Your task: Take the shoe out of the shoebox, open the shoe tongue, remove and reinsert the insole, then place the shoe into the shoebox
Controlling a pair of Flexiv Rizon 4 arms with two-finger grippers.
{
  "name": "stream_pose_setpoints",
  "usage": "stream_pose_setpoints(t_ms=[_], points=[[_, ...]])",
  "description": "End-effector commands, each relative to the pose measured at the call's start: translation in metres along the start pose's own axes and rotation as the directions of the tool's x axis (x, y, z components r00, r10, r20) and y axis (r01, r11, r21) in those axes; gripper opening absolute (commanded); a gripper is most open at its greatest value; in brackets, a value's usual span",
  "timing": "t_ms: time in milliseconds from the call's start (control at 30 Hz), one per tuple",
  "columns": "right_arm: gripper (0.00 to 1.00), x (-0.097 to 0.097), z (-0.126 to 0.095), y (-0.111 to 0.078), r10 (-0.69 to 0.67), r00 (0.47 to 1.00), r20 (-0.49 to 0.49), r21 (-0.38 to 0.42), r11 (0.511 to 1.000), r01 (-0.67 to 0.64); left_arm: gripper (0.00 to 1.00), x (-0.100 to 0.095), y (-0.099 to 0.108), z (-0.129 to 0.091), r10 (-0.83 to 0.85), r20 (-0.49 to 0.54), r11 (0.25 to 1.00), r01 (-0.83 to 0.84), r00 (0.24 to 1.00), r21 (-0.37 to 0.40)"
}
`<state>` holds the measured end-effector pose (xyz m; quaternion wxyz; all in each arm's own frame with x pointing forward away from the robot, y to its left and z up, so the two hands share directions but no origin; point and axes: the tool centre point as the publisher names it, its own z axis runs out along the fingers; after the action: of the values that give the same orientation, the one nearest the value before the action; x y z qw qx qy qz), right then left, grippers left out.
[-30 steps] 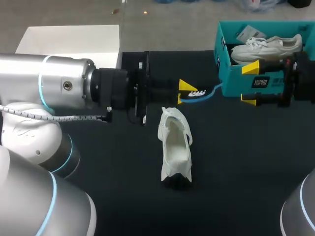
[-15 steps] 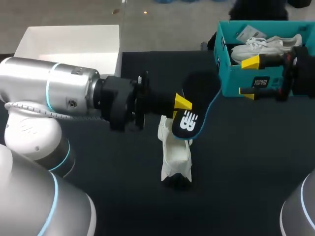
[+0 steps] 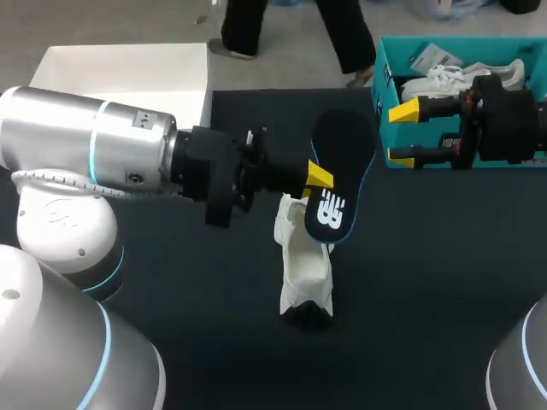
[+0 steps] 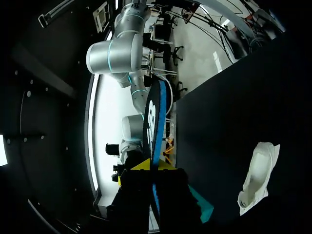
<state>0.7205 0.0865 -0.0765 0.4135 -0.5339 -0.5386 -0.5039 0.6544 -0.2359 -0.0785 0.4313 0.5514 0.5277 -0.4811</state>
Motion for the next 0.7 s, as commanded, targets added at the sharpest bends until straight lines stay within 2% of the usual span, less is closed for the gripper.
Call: stream_pose_setpoints(t_ms=[33, 133, 233, 367, 400, 433, 467, 667, 700], points=[[0.78, 0.001, 0.011, 0.005, -0.001, 1.000, -0.006, 0.011, 1.000, 0.001, 0.00, 0.002, 0.008, 0.025, 0.009, 0.015, 1.000, -0.009, 1.000, -0.010], [0.73, 0.002, 0.015, 0.006, -0.001, 1.000, -0.011, 0.016, 1.000, 0.001, 0.00, 0.002, 0.011, 0.030, 0.022, 0.013, 0.999, -0.022, 1.000, -0.026], [0.49, 0.001, 0.017, 0.007, 0.006, 1.000, -0.011, 0.018, 1.000, -0.005, 0.00, 0.003, 0.012, 0.032, 0.036, 0.011, 0.998, -0.035, 0.999, -0.046], [0.41, -0.002, 0.018, 0.007, 0.022, 1.000, -0.017, 0.024, 0.999, -0.022, 0.00, 0.000, 0.013, 0.036, 0.049, 0.017, 0.997, -0.048, 0.999, -0.057], [0.27, -0.003, 0.019, 0.006, 0.023, 1.000, -0.018, 0.028, 0.999, -0.023, 0.00, -0.001, 0.014, 0.037, 0.055, 0.019, 0.997, -0.054, 0.998, -0.059], [0.06, -0.003, 0.020, 0.006, 0.027, 0.999, -0.020, 0.031, 0.999, -0.026, 0.00, -0.001, 0.014, 0.037, 0.056, 0.022, 0.997, -0.055, 0.998, -0.063], [0.00, -0.004, 0.020, 0.005, 0.031, 0.999, -0.021, 0.029, 0.999, -0.030, 0.00, -0.002, 0.013, 0.038, 0.056, 0.025, 0.996, -0.054, 0.998, -0.066], [0.00, -0.006, 0.023, 0.003, 0.043, 0.998, -0.040, 0.042, 0.998, -0.042, 0.00, 0.000, 0.009, 0.038, 0.038, 0.040, 0.997, -0.035, 0.998, -0.073], [0.00, -0.006, 0.023, 0.003, 0.043, 0.998, -0.042, 0.043, 0.998, -0.041, 0.13, 0.001, 0.008, 0.038, 0.038, 0.040, 0.997, -0.035, 0.998, -0.074]])
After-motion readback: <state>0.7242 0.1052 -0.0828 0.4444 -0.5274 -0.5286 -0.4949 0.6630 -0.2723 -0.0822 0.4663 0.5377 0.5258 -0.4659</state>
